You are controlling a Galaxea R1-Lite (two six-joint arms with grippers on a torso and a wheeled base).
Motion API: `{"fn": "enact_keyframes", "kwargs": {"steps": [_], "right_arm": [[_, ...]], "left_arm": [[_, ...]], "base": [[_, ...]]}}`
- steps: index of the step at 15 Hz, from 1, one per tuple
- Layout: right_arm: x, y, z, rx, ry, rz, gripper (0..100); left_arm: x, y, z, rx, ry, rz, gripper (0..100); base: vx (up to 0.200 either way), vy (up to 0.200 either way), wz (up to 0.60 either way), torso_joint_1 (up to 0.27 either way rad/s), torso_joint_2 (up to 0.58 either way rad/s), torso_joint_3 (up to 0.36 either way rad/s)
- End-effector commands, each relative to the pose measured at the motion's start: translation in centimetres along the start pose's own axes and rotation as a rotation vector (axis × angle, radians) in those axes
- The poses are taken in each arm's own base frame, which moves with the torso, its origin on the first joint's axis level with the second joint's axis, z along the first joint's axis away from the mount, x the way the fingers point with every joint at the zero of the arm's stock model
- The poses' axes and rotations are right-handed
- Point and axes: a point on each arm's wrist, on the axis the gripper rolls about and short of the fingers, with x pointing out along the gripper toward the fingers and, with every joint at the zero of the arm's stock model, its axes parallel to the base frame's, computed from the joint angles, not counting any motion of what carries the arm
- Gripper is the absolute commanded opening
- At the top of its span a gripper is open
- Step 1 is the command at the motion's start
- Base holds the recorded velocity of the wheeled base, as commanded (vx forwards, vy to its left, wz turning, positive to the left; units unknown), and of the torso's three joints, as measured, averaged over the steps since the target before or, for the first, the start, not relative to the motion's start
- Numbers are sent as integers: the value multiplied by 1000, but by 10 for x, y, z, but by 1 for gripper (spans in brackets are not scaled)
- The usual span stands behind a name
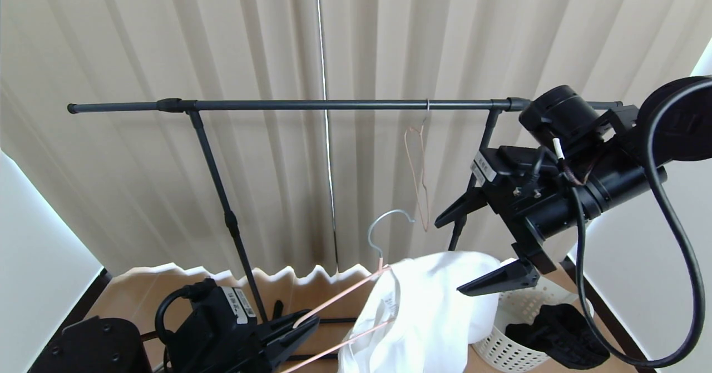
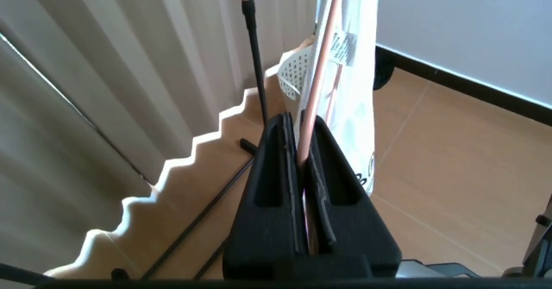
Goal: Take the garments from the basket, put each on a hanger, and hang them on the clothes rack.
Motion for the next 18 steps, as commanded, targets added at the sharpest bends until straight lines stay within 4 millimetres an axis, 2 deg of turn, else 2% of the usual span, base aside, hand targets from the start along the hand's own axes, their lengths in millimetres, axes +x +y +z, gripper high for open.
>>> {"fn": "enact_keyframes", "kwargs": {"steps": [1,5,10,18], "right_arm": [[11,-3,-2,7,10,27,100],[31,-9,-6,20,30,72,100],[41,-15,-13,39,53,87,100],[43,-27,-13,37,65,58,100]], "left_arm": [[-1,0,2,1,-11,1,0],[-2,0,4,4,-21,1,0],[-3,0,4,4,-22,1,0],[-4,0,6,14,-35,0,0]], "base": [[0,0,0,0,0,0],[0,0,0,0,0,0],[0,0,0,0,0,0],[0,0,0,0,0,0]]}}
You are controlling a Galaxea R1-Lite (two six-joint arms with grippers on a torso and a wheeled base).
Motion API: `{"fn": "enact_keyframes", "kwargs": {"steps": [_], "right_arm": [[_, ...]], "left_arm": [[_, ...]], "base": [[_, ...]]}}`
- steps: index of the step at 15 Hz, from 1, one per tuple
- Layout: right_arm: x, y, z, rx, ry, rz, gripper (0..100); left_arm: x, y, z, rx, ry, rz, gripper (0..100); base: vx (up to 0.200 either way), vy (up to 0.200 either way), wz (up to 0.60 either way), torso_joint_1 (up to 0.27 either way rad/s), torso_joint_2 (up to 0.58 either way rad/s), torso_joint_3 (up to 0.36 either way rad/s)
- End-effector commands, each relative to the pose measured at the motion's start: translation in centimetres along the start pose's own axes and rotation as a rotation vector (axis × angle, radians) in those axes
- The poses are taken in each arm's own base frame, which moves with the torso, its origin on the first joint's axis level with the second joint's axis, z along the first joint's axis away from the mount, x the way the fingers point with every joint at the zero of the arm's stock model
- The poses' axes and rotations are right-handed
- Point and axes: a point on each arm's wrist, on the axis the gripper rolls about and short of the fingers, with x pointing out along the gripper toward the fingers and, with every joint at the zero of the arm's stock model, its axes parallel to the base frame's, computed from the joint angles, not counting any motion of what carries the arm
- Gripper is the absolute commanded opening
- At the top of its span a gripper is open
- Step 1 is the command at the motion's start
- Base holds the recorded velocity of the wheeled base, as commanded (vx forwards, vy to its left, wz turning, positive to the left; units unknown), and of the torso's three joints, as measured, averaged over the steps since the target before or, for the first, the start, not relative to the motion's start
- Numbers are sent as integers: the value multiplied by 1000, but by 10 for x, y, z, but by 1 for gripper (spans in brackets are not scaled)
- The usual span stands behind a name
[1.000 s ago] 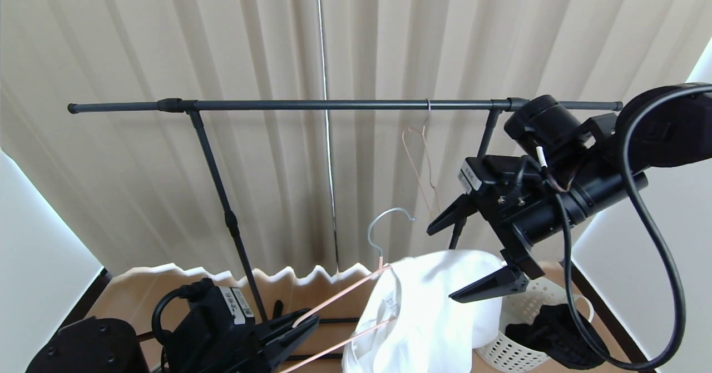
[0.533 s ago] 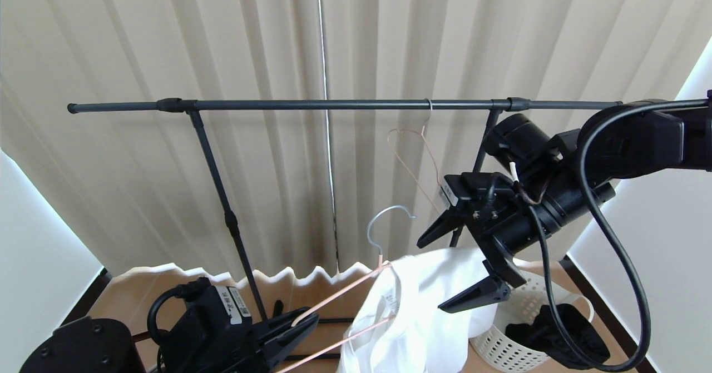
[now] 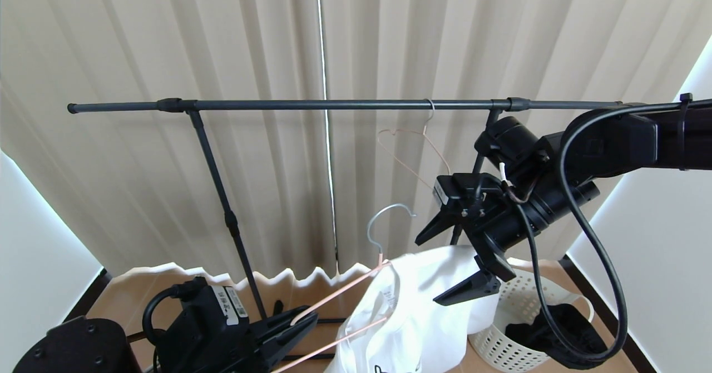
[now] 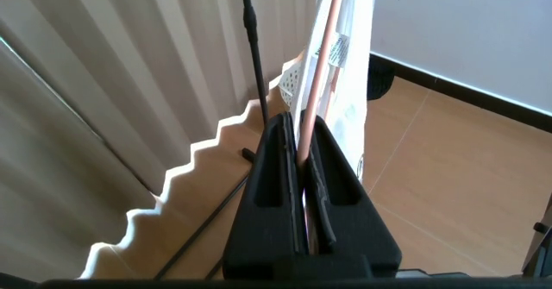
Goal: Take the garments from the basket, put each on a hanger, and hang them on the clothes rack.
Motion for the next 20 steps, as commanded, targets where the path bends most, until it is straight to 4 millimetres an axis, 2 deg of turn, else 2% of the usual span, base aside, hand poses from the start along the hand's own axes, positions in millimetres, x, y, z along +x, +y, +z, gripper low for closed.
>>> {"fn": "enact_keyframes", "kwargs": {"steps": [1,10,11,20], "right_arm": [[0,-3,0,0,-1,-7,100],[2,-6,0,5,1,-6,100],[2,-6,-1,7,1,-5,0],[0,-5,0,12,-3,-6,0]], "left_arm": [[0,0,0,1,-3,0,0],[0,-1,1,1,-5,-3,0],[0,-1,1,1,-5,-3,0],[0,-1,1,-4,-3,-1,0]], "base": [[0,0,0,0,0,0],[0,0,0,0,0,0],[0,0,0,0,0,0],[0,0,0,0,0,0]]}}
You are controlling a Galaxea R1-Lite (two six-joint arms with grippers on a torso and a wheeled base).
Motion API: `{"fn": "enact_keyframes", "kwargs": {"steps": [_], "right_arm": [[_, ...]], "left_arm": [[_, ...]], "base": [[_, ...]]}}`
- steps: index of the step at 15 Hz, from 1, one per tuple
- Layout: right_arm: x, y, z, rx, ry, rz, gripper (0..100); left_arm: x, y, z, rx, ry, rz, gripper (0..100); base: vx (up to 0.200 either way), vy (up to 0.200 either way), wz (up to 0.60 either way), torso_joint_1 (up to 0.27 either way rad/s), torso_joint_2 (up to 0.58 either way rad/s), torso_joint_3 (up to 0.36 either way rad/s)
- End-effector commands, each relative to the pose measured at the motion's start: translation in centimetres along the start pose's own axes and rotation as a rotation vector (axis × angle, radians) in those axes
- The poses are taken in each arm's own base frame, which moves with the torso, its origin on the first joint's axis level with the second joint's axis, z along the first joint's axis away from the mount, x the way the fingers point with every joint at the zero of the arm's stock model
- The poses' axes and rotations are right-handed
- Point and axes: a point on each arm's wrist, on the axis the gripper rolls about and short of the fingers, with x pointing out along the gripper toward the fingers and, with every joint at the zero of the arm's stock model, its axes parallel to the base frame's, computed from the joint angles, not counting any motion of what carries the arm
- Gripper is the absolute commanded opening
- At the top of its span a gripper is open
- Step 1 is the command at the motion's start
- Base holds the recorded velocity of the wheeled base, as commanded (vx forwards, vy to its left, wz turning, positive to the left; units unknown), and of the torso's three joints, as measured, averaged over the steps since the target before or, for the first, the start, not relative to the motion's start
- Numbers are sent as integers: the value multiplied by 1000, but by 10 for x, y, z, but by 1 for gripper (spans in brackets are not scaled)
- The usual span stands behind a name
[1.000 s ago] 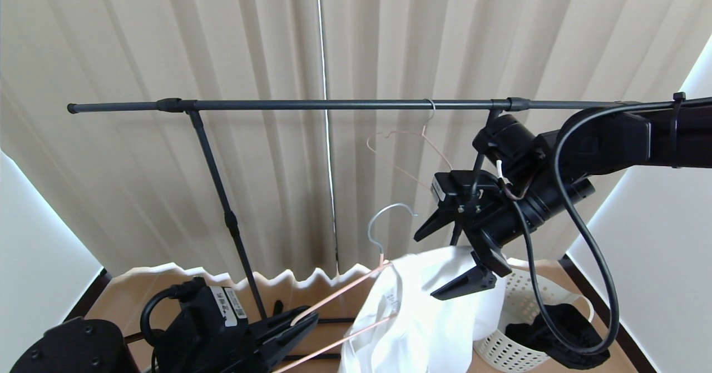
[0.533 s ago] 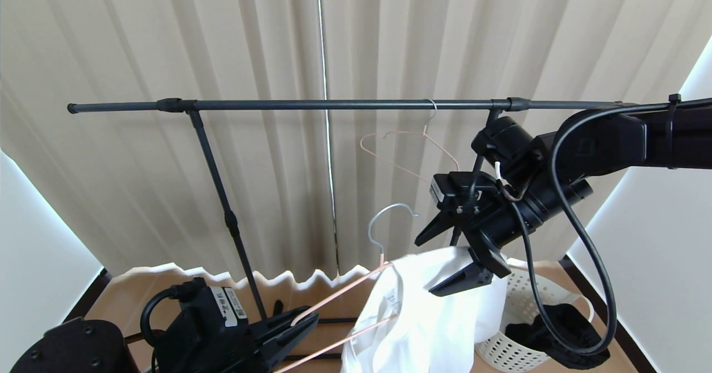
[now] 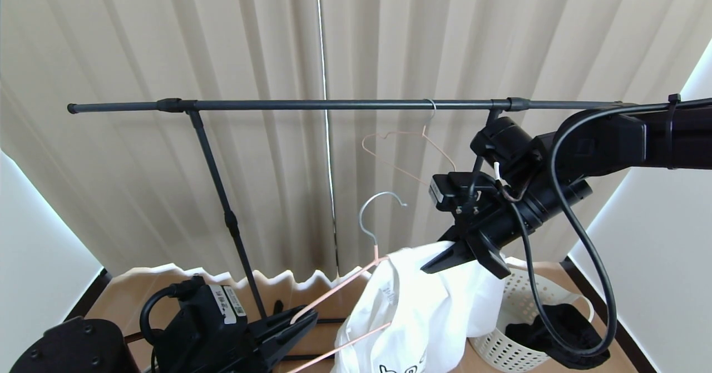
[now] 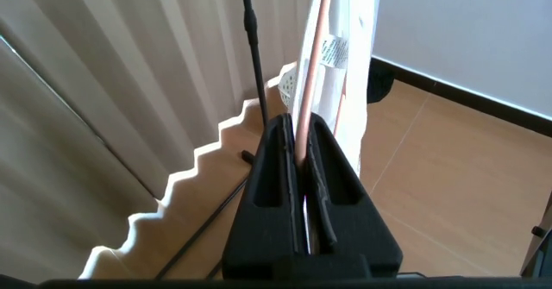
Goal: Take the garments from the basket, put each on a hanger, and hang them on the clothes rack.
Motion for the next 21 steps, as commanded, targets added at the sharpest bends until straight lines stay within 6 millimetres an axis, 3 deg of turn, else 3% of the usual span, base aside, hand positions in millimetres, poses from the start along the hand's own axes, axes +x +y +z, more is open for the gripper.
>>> {"fn": "enact_keyframes", "kwargs": {"steps": [1,6,7,13,16,17,21], "right_arm": [[-2,2,1,-2,-2,-3,0],[-6,5,3,-8,-7,-7,0],[-7,5,3,-9,-8,-8,0],[-20,24,-2,-7,-4,-12,0],[-32,26,0,-9,-17,-54,0],[-44,27,3,-10,-25,-97,0],[-61,28,19,10,42,-273,0]], "left_arm": [[1,0,0,-1,1,-1,0],[1,1,0,-3,-1,11,0],[1,1,0,-3,-1,11,100],[-4,5,4,-33,-28,-21,100],[-11,18,11,-49,-83,-22,100],[-14,29,15,-63,-115,14,100],[-12,50,27,-84,-183,100,100]], "base": [[0,0,0,0,0,0],[0,0,0,0,0,0],[0,0,0,0,0,0],[0,0,0,0,0,0],[0,0,0,0,0,0],[0,0,0,0,0,0],[0,0,0,0,0,0]]}}
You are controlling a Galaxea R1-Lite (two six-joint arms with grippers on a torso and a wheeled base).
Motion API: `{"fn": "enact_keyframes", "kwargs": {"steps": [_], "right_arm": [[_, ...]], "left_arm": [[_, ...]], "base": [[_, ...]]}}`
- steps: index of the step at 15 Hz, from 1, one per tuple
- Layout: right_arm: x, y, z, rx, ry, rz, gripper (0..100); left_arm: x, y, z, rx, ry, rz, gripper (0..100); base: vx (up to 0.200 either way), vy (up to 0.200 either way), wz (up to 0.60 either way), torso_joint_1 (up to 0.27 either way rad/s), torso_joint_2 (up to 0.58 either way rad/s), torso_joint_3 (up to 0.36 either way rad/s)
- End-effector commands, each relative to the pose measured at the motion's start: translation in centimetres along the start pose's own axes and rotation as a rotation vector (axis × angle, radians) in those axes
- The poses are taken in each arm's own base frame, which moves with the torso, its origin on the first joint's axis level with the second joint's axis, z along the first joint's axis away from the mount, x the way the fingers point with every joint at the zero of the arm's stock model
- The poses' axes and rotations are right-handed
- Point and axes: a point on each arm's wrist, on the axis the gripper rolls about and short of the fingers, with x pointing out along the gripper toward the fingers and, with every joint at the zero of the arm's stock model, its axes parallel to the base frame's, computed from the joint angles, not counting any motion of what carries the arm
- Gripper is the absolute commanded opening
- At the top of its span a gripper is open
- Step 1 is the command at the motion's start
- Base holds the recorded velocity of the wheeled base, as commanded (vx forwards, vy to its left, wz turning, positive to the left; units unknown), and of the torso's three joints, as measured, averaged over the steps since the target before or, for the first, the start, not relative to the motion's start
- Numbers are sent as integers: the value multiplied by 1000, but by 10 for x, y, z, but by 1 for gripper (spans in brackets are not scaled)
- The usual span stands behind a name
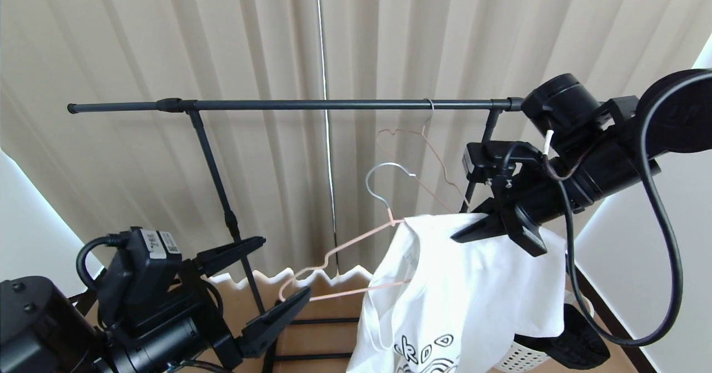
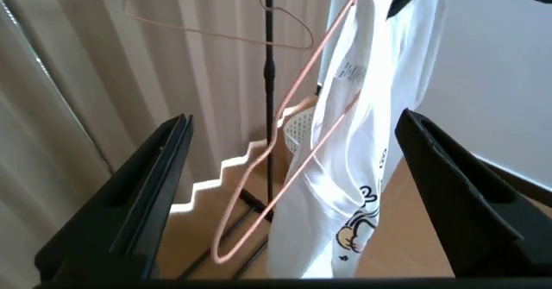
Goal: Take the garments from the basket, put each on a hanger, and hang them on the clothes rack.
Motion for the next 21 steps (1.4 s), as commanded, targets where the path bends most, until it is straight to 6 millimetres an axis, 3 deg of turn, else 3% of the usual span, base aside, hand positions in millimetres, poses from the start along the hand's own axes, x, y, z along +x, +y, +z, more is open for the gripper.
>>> {"fn": "enact_keyframes", "kwargs": {"steps": [1,5,10,15,21], "right_arm": [[-12,7,12,-10,-33,-52,0],[-13,13,34,22,-18,-233,0],[-13,27,45,61,-44,-301,0],[8,47,50,82,-104,-411,0],[19,61,62,168,-169,-435,0]], "left_arm": [[2,10,10,0,-54,45,100],[9,16,9,-32,-5,67,100],[20,15,-3,-64,140,101,100],[44,3,-26,-55,250,203,100],[57,-6,-29,-31,264,291,100]], "base": [[0,0,0,0,0,0],[0,0,0,0,0,0],[0,0,0,0,0,0],[0,0,0,0,0,0],[0,0,0,0,0,0]]}}
